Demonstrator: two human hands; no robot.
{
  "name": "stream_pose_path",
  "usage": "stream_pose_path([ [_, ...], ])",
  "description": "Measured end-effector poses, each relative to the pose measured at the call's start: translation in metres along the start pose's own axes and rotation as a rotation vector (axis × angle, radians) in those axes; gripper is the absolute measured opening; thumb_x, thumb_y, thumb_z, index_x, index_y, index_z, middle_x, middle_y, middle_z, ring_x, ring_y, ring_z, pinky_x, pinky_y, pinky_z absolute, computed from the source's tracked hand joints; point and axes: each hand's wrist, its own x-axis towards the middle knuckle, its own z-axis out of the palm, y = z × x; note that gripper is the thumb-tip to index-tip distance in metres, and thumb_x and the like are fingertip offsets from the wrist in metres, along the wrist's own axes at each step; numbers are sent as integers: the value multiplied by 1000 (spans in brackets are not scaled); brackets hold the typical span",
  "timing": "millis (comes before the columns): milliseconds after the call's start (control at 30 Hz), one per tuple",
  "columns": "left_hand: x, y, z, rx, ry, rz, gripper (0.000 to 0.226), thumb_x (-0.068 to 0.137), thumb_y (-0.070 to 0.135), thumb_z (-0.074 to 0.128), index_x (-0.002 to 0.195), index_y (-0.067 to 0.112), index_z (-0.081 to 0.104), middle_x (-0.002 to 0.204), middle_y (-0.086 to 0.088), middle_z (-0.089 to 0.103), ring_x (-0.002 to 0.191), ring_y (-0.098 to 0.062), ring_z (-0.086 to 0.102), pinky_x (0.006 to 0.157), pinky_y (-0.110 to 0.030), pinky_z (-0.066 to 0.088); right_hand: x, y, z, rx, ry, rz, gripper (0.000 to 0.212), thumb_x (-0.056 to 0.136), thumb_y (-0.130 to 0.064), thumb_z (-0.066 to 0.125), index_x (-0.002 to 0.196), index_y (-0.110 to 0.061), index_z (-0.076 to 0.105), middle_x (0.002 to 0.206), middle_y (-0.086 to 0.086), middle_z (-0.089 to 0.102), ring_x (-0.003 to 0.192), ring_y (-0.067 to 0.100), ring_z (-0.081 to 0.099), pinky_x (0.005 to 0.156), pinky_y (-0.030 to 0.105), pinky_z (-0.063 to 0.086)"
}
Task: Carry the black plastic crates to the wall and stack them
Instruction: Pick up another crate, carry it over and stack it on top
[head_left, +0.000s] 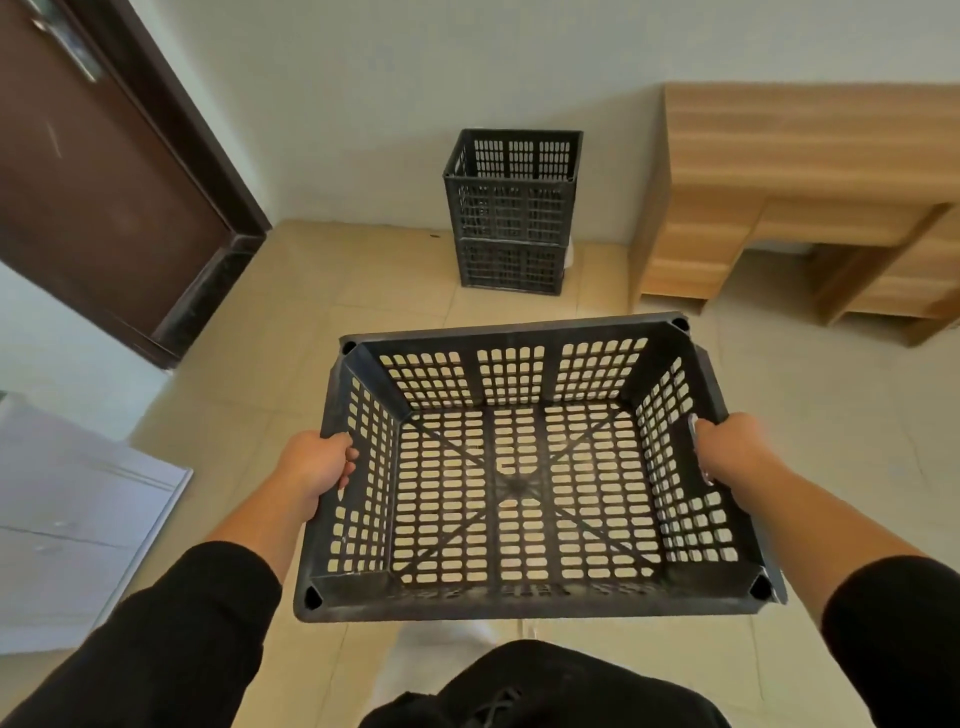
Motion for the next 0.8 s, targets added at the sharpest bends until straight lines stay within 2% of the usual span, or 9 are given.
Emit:
stream_pose_path([
  [167, 99, 64, 1, -32, -34, -3, 24, 103, 19, 58, 90, 1, 68, 74, -13, 65, 64, -24, 57, 62, -37, 48, 54, -93, 32, -67, 37, -18, 26, 108, -34, 50, 107, -8, 54, 94, 16, 63, 82, 34, 65, 75, 44, 57],
  [267, 155, 113, -4, -34, -81, 4, 24, 104, 20, 59, 93, 1, 69, 77, -12, 66, 66, -23, 57, 62, -36, 50, 76, -143, 45, -91, 80, 2, 29, 108, -34, 50, 111, -6, 57, 98, 17, 65, 88, 36, 67, 82, 48, 60],
  [433, 237, 202, -8, -44, -142, 49, 23, 105, 23, 60, 103, 2, 69, 81, -9, 68, 70, -21, 59, 66, -37, 52, 109, -212, 56, -95, 158, -27, 40, 107, -36, 47, 122, -1, 60, 102, 20, 68, 89, 37, 68, 79, 48, 61],
  [633, 319, 312, 16, -1, -189, 130, 24, 105, 24, 59, 101, 3, 69, 83, -11, 68, 75, -23, 61, 71, -40, 54, 169, -284, 59, -51, 181, 15, 40, 107, -37, 47, 121, -3, 61, 102, 18, 68, 90, 35, 68, 81, 48, 61],
  [800, 388, 393, 57, 12, -202, 140, 20, 105, 22, 58, 105, 5, 67, 90, -11, 67, 80, -22, 64, 73, -40, 58, 254, -345, 59, -37, 169, 39, 41, 106, -37, 47, 119, -2, 63, 99, 18, 69, 89, 36, 68, 83, 51, 61],
])
